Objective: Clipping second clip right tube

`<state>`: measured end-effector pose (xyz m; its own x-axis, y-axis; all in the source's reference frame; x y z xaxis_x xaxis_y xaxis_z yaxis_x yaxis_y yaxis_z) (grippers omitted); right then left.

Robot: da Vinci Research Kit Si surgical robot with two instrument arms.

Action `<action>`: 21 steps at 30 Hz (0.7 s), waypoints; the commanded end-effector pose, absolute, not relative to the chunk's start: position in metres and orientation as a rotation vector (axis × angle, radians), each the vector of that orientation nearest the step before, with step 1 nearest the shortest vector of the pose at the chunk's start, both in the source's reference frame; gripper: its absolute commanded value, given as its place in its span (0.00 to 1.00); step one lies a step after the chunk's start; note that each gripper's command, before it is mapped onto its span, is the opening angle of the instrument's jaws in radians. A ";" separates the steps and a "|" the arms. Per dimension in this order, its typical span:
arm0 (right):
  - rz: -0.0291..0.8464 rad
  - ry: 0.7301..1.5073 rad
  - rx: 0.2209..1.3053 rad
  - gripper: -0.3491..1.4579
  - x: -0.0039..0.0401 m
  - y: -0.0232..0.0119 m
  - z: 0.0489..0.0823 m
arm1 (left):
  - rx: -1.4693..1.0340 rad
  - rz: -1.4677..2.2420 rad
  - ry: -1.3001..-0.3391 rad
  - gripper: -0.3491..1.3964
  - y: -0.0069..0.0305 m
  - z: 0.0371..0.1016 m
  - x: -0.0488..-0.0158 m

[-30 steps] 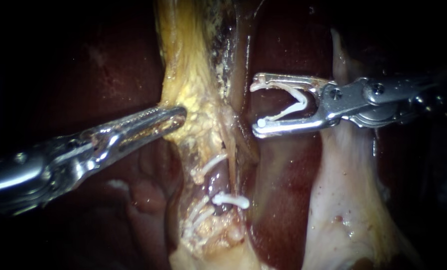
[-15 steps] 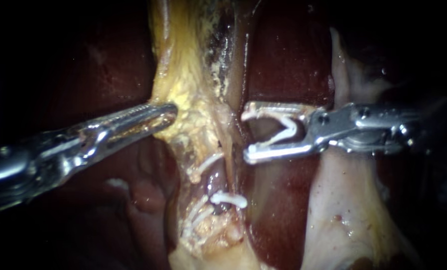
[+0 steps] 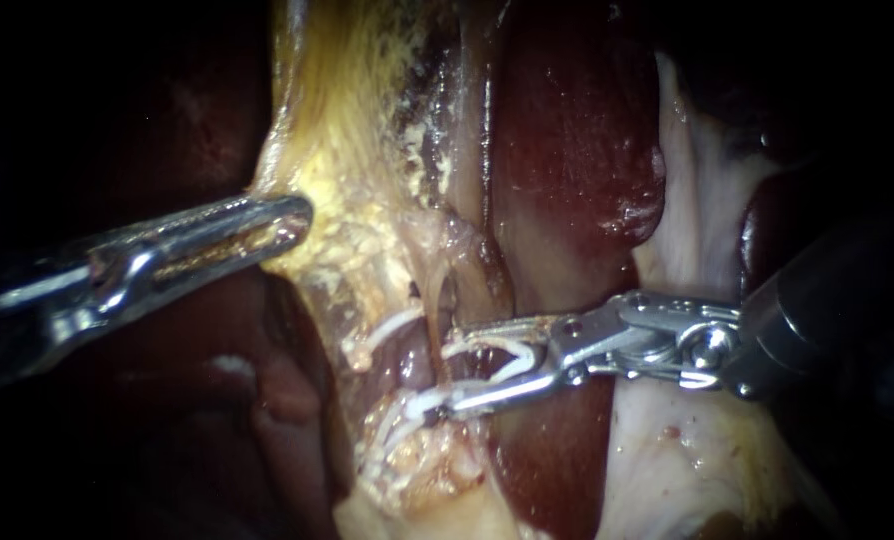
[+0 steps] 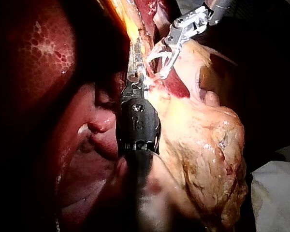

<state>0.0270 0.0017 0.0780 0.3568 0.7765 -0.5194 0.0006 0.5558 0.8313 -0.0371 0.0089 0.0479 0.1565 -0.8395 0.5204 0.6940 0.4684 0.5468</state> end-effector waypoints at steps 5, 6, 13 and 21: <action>0.594 1.103 0.854 0.48 0.0278 0.0017 0.0783 | 0.193 -1.107 -0.882 0.00 0.0087 0.0475 -0.0373; 0.594 1.103 0.853 0.48 0.0280 0.0017 0.0784 | 0.192 -1.107 -0.882 0.00 0.0086 0.0474 -0.0373; 0.584 1.102 0.866 0.47 0.0297 0.0010 0.0791 | 0.184 -1.106 -0.883 0.00 0.0084 0.0471 -0.0375; 0.578 1.102 0.869 0.26 0.0299 0.0009 0.0792 | 0.183 -1.106 -0.883 0.00 0.0084 0.0472 -0.0376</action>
<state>0.0299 0.0008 0.0793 0.3623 0.7748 -0.5180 0.0059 0.5539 0.8326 -0.0375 0.0084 0.0471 0.1571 -0.8348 0.5276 0.6991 0.4714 0.5376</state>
